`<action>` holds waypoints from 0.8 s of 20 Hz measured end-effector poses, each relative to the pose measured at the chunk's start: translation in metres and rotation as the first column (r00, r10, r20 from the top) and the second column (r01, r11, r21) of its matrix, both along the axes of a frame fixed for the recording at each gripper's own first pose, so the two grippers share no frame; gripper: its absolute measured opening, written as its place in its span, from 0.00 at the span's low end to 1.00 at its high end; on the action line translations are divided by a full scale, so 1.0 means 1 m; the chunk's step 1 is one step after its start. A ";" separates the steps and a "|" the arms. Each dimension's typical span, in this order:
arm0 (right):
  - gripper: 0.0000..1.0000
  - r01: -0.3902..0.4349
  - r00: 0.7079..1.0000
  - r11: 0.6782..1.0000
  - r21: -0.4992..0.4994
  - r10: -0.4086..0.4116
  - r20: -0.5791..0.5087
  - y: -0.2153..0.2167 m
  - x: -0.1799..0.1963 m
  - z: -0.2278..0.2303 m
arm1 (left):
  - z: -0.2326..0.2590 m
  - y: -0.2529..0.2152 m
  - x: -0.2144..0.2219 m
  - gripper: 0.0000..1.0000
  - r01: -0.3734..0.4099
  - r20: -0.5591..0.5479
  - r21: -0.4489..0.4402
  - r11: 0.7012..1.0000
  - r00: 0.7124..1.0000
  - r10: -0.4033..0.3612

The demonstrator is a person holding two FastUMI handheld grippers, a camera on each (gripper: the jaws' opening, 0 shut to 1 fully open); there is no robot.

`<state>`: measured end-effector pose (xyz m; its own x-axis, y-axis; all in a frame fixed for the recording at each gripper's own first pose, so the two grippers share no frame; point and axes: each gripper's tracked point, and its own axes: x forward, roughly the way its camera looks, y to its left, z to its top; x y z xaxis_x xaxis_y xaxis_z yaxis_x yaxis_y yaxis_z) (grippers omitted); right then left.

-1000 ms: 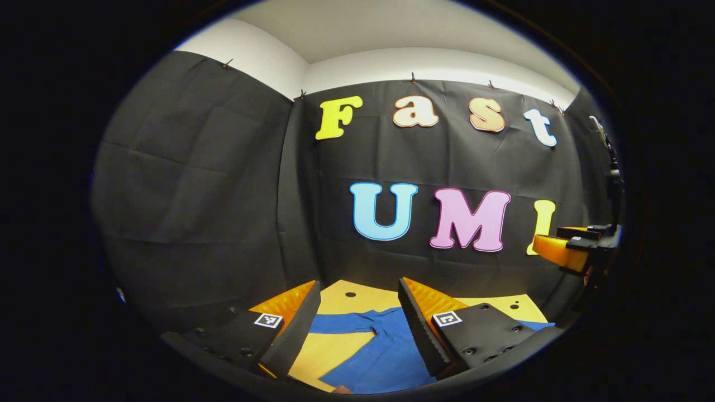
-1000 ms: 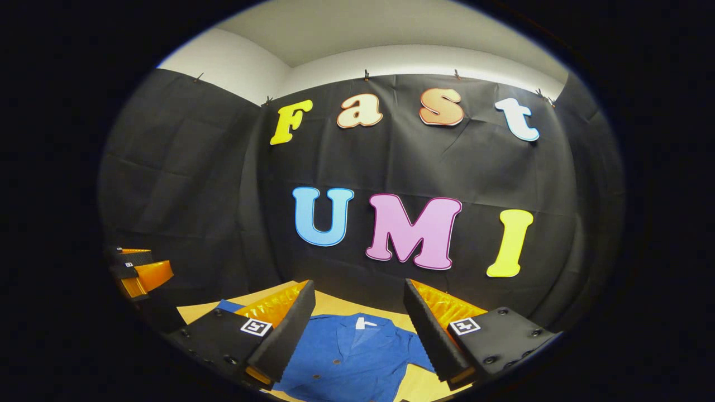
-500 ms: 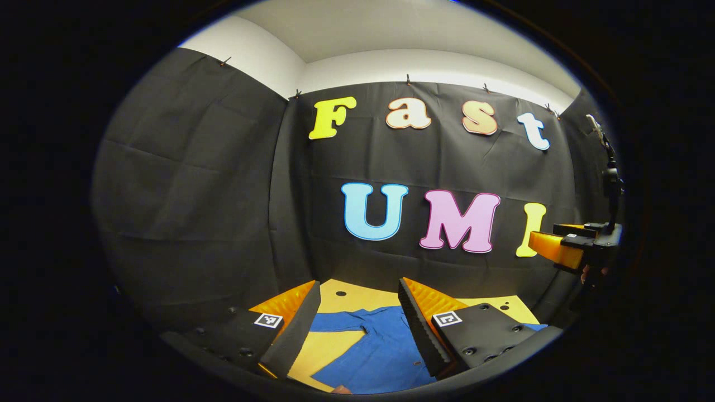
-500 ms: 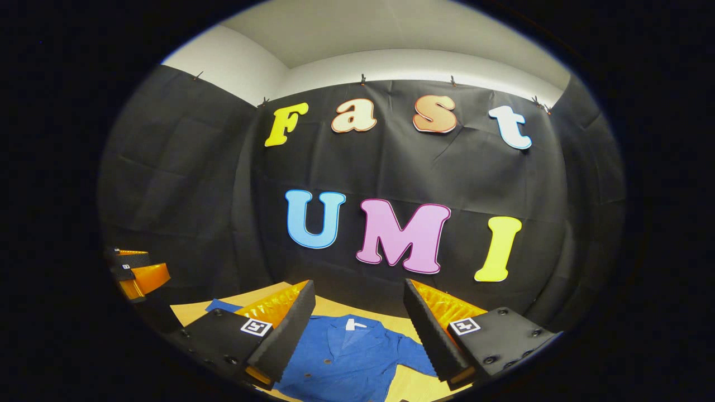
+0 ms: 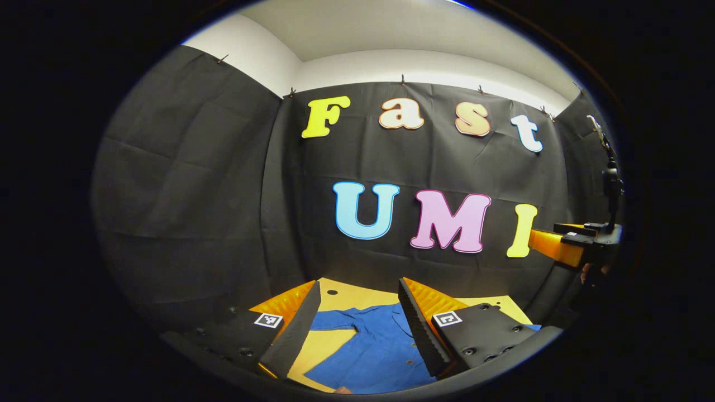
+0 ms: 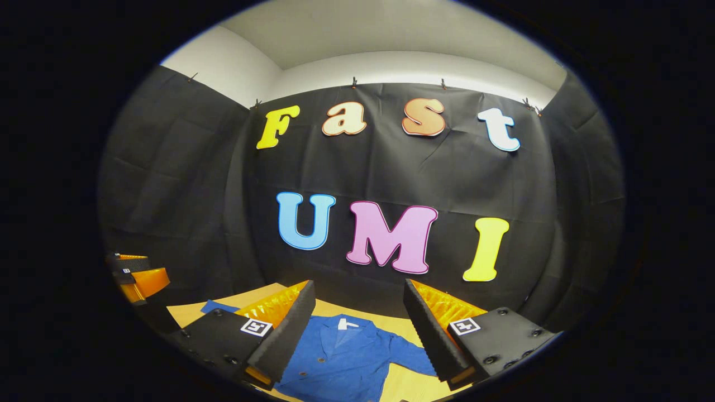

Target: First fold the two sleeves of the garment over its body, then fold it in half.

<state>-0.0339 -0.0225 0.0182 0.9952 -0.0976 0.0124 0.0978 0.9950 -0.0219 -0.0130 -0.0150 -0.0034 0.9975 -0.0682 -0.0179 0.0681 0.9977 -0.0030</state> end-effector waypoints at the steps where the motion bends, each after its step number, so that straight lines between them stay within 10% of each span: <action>1: 0.96 0.005 1.000 1.000 0.002 -0.005 0.001 -0.002 -0.001 0.000 | 0.002 -0.002 0.001 0.80 0.009 0.004 0.002 1.000 1.000 -0.009; 16: 0.96 -0.013 1.000 1.000 0.008 0.013 -0.002 0.014 0.009 -0.003 | 0.005 0.013 -0.001 0.80 -0.014 0.016 -0.001 1.000 1.000 0.014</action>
<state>-0.0248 -0.0082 0.0151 0.9964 -0.0847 0.0098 0.0848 0.9963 -0.0144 -0.0144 -0.0016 0.0013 0.9985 -0.0546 -0.0017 0.0546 0.9985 -0.0025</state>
